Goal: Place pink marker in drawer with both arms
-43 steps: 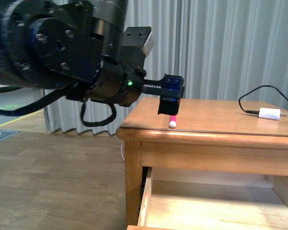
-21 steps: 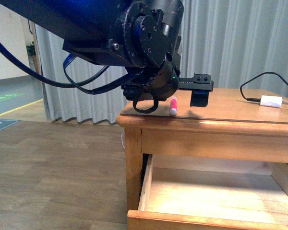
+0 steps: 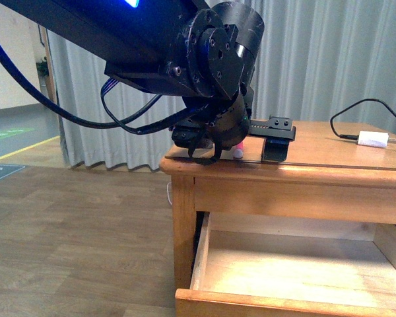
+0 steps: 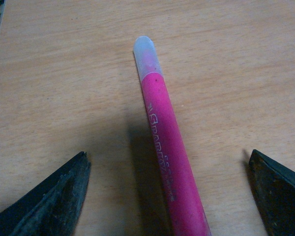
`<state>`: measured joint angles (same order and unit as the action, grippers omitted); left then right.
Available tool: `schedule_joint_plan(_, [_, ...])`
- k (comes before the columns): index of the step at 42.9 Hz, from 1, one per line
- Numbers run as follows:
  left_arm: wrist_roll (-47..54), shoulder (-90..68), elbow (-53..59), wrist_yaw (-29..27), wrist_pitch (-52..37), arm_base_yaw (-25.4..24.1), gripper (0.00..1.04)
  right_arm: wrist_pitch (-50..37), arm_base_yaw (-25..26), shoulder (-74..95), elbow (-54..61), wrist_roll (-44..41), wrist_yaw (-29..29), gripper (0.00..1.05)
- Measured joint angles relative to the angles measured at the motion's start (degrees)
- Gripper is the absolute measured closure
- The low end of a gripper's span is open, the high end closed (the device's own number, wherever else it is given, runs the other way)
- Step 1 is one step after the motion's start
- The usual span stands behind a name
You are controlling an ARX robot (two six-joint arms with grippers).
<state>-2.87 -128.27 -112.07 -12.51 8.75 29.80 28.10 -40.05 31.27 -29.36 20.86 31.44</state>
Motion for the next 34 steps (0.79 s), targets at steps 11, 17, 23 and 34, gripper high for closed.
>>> schedule_joint_plan(11, [-0.44, 0.00, 0.00, -0.24, 1.05, -0.02, 0.06, 0.00, 0.00, 0.00, 0.00, 0.00, 0.00, 0.08])
schedule_joint_plan(17, [-0.46, 0.00, 0.00, -0.17, 1.42, -0.02, 0.06, 0.00, 0.00, 0.00, 0.00, 0.00, 0.02, 0.08])
schedule_joint_plan(23, [-0.26, 0.00, -0.35, 0.07, 2.32, 0.00, 0.26, 0.00, 0.00, 0.00, 0.00, 0.00, 0.02, 0.08])
schedule_joint_plan(34, [0.85, -0.50, -1.77, 0.92, 4.11, -0.02, 0.72, 0.00, 0.00, 0.00, 0.00, 0.00, 0.02, 0.08])
